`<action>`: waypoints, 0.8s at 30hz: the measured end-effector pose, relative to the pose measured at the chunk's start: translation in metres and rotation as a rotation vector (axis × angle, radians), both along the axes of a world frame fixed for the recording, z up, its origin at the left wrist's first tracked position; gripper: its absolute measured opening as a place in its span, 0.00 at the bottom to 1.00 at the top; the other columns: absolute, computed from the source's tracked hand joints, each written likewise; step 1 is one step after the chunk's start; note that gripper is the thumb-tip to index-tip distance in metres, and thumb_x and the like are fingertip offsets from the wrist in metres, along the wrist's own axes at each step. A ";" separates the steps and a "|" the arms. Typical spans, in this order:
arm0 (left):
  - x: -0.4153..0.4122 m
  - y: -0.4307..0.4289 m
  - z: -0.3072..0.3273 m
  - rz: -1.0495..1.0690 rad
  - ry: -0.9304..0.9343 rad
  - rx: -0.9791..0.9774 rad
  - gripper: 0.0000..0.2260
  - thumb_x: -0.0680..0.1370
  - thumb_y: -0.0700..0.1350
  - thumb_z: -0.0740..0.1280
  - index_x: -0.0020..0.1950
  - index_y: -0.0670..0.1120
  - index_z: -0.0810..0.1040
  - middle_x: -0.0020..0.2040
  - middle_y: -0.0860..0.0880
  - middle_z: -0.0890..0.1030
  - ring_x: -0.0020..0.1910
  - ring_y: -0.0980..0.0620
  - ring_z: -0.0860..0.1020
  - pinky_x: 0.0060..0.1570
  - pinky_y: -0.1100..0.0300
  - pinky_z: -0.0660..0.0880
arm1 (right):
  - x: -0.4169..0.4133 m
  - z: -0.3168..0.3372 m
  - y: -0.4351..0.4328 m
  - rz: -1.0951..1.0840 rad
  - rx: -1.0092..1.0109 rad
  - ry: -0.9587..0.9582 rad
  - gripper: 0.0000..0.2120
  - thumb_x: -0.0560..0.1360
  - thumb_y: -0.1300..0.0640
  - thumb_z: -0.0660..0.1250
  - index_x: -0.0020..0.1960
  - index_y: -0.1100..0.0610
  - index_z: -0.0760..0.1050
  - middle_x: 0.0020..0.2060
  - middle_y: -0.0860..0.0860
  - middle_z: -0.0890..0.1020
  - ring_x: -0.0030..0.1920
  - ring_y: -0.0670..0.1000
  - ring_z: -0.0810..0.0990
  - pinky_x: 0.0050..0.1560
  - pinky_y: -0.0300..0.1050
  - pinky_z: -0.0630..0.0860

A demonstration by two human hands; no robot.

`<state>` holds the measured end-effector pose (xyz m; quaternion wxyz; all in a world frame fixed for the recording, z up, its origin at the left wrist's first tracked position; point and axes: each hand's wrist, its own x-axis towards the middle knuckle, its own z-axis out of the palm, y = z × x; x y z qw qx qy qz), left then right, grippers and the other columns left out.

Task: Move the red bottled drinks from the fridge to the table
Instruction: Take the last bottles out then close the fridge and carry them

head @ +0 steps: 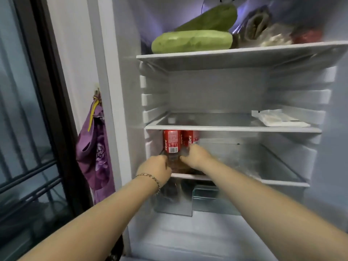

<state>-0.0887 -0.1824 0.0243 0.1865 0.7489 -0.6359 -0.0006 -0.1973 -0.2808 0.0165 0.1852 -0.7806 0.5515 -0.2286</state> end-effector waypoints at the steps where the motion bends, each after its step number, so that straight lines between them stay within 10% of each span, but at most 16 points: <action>1: 0.004 -0.013 -0.001 0.010 0.026 0.009 0.06 0.77 0.42 0.60 0.50 0.44 0.75 0.49 0.44 0.79 0.43 0.47 0.74 0.43 0.57 0.72 | 0.011 -0.004 -0.022 -0.010 0.035 -0.055 0.18 0.75 0.51 0.66 0.61 0.60 0.74 0.57 0.57 0.80 0.59 0.58 0.77 0.60 0.49 0.74; 8: 0.021 -0.058 -0.012 0.015 0.023 -0.029 0.04 0.78 0.44 0.60 0.45 0.47 0.73 0.43 0.48 0.76 0.40 0.50 0.74 0.41 0.60 0.70 | 0.075 -0.024 -0.110 -0.121 0.212 -0.417 0.42 0.67 0.46 0.74 0.72 0.58 0.56 0.66 0.56 0.71 0.64 0.59 0.73 0.62 0.51 0.70; 19: 0.032 -0.054 -0.019 -0.135 0.264 -0.392 0.16 0.76 0.44 0.64 0.63 0.45 0.71 0.58 0.49 0.72 0.58 0.51 0.73 0.57 0.67 0.65 | 0.052 -0.039 -0.062 -0.139 0.051 -0.348 0.37 0.58 0.43 0.77 0.62 0.53 0.67 0.53 0.51 0.80 0.54 0.55 0.80 0.55 0.48 0.77; 24: 0.022 -0.052 -0.006 -0.206 0.302 -0.534 0.26 0.70 0.59 0.62 0.64 0.48 0.71 0.57 0.52 0.72 0.59 0.52 0.71 0.57 0.65 0.65 | 0.030 -0.049 -0.005 -0.093 -0.106 -0.367 0.47 0.48 0.34 0.72 0.63 0.48 0.63 0.53 0.48 0.79 0.52 0.52 0.81 0.50 0.51 0.79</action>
